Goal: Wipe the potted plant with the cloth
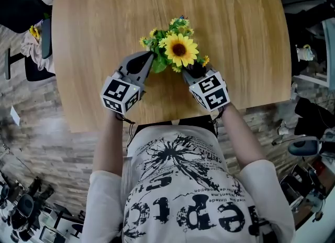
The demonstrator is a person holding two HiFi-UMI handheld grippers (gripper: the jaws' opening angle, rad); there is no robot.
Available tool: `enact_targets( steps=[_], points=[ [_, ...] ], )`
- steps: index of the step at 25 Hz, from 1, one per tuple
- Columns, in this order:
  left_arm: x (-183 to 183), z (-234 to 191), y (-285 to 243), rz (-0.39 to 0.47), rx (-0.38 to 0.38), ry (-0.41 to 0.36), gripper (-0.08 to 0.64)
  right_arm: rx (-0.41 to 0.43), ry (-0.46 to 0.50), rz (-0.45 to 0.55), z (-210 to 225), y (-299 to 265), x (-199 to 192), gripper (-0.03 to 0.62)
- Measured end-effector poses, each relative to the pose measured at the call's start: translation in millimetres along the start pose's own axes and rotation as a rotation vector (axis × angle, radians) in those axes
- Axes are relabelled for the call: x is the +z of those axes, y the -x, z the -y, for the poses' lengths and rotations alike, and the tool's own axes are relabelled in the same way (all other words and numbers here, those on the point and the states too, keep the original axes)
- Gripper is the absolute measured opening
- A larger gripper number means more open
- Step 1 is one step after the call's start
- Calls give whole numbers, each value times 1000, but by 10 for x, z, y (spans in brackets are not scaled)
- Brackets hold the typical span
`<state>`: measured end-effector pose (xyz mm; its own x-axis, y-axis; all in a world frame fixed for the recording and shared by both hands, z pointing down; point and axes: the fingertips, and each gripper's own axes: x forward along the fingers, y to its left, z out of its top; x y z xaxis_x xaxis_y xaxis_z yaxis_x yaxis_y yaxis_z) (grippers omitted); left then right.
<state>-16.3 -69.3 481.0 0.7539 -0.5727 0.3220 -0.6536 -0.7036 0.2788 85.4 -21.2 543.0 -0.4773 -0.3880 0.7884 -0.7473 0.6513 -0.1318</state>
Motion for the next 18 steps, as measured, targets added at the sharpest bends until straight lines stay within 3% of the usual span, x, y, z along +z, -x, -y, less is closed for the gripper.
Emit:
enact_targets(
  steps=[7, 18],
  points=[
    [24, 12, 9, 8, -44, -15, 3, 20, -46, -16, -310, -18, -26, 75],
    [35, 40, 23, 27, -90, -43, 3, 100, -21, -49, -766, -198, 109, 75]
  ],
)
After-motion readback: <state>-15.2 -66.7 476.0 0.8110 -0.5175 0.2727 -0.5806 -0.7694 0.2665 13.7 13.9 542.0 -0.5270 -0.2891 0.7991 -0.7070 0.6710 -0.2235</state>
